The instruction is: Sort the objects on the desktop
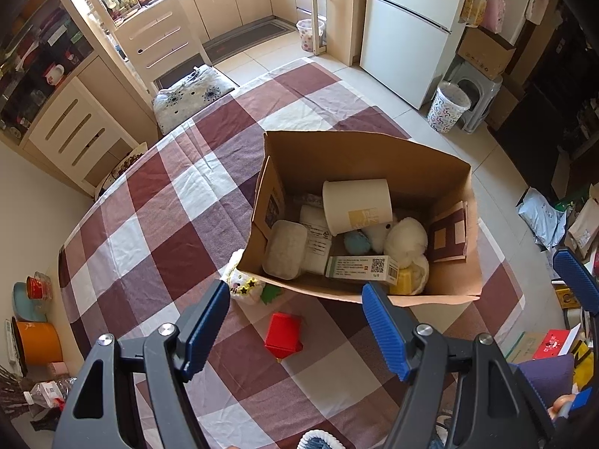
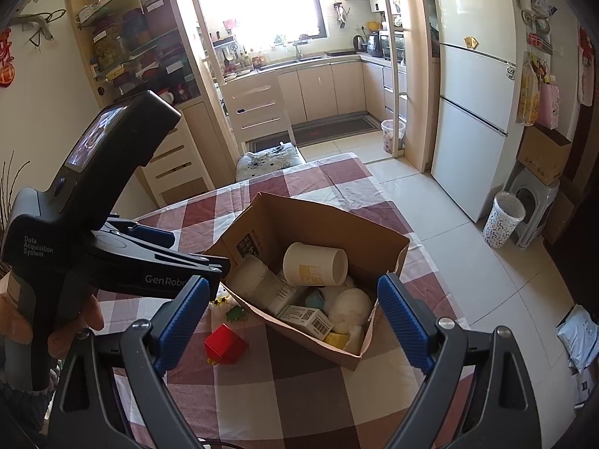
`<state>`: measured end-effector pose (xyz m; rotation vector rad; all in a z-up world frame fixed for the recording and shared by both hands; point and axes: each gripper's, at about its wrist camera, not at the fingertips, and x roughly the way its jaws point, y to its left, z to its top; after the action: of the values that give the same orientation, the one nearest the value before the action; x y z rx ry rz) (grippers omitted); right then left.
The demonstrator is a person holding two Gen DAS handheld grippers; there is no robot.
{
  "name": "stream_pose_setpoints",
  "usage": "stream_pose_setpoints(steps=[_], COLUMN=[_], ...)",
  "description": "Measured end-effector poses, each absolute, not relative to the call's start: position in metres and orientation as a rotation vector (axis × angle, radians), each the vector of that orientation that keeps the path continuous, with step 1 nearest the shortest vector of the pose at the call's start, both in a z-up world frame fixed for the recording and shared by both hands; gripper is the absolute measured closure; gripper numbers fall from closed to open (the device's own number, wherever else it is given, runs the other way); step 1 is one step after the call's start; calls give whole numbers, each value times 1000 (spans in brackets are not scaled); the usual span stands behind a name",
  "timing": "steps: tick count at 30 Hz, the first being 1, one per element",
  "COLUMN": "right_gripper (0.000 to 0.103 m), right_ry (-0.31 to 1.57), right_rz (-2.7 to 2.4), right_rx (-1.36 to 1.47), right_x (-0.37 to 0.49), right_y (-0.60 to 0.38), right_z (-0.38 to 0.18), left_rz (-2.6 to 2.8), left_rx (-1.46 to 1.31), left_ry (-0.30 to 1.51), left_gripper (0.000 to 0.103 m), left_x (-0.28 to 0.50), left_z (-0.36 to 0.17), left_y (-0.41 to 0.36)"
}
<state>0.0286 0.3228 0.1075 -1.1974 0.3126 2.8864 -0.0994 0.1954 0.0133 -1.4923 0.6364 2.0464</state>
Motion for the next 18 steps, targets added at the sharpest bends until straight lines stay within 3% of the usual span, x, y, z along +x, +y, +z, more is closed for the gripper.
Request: stream_pose_setpoints(steps=[18], right_gripper=[10], right_ry=[318], right_rz=[2894], right_rx=[-1158], right_x=[48], right_y=[328], right_z=[117], left_rz=[2061], left_rx=[-1471], left_ry=[642], left_gripper=[28], left_x=[-83], left_z=[22], left_y=[196])
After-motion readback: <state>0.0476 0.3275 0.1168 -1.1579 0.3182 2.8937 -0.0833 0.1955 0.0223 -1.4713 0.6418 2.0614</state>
